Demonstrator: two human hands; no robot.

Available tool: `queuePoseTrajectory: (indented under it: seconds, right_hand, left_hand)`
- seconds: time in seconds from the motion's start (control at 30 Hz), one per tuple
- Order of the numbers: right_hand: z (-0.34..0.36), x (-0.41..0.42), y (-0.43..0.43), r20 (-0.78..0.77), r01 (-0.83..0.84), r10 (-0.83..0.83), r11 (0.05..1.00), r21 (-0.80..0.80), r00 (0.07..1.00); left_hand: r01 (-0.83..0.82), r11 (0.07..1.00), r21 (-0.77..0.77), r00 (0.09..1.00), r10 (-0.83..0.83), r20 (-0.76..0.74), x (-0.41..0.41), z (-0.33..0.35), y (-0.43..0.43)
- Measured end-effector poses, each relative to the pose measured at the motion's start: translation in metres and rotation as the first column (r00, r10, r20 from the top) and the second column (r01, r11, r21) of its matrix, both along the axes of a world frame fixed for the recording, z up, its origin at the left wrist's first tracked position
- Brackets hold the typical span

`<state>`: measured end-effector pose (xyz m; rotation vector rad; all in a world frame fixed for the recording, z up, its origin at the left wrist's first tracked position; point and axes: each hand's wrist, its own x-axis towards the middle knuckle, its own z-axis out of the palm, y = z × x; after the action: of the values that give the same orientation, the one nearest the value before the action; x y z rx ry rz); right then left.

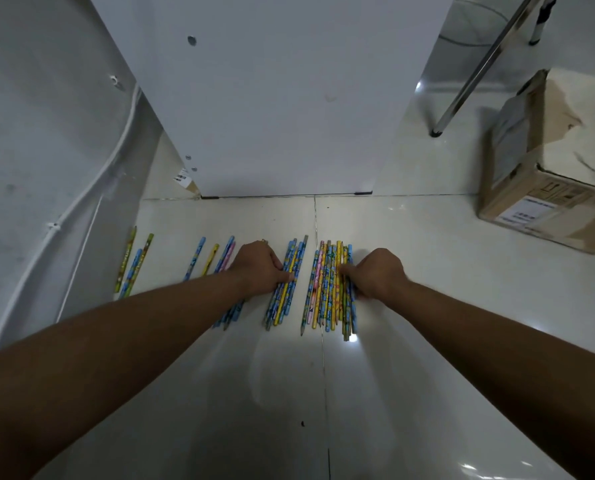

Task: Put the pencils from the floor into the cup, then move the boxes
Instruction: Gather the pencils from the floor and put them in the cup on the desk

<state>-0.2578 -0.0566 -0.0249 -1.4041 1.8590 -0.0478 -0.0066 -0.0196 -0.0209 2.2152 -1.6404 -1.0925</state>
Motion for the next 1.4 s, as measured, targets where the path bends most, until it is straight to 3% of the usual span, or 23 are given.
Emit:
queuePoseTrajectory:
  seconds: [0.27,0.4,0.77,0.9,1.13,1.4]
  right_hand:
    - [0.008,0.005,-0.001,0.008,-0.038,0.037,0.994,0.107,0.999]
    - [0.006,0.007,0.005,0.027,-0.055,0.054,0.998,0.044,0.998]
    - [0.012,-0.001,0.012,0.104,-0.077,0.080,0.996,-0.034,0.991]
    - [0.015,-0.002,0.014,0.107,-0.045,0.051,0.997,-0.057,0.993]
    - [0.021,-0.004,0.013,0.203,-0.010,0.024,0.997,-0.073,0.979]
    - [0.022,-0.004,0.013,0.414,0.139,-0.125,0.990,-0.002,0.902]
  left_hand:
    - [0.015,0.993,-0.114,0.999,-0.018,-0.026,-0.007,-0.003,0.007]
    - [0.029,0.984,-0.174,0.999,-0.036,-0.034,-0.009,-0.004,0.013]
    - [0.098,0.992,-0.085,0.992,-0.090,0.090,-0.012,0.005,0.008]
    - [0.082,0.989,-0.125,0.995,-0.074,0.064,-0.012,0.002,0.008]
    - [0.132,0.986,-0.106,0.984,-0.117,0.134,-0.014,0.004,0.005]
    - [0.187,0.981,-0.056,0.974,-0.177,0.143,-0.018,0.004,0.006]
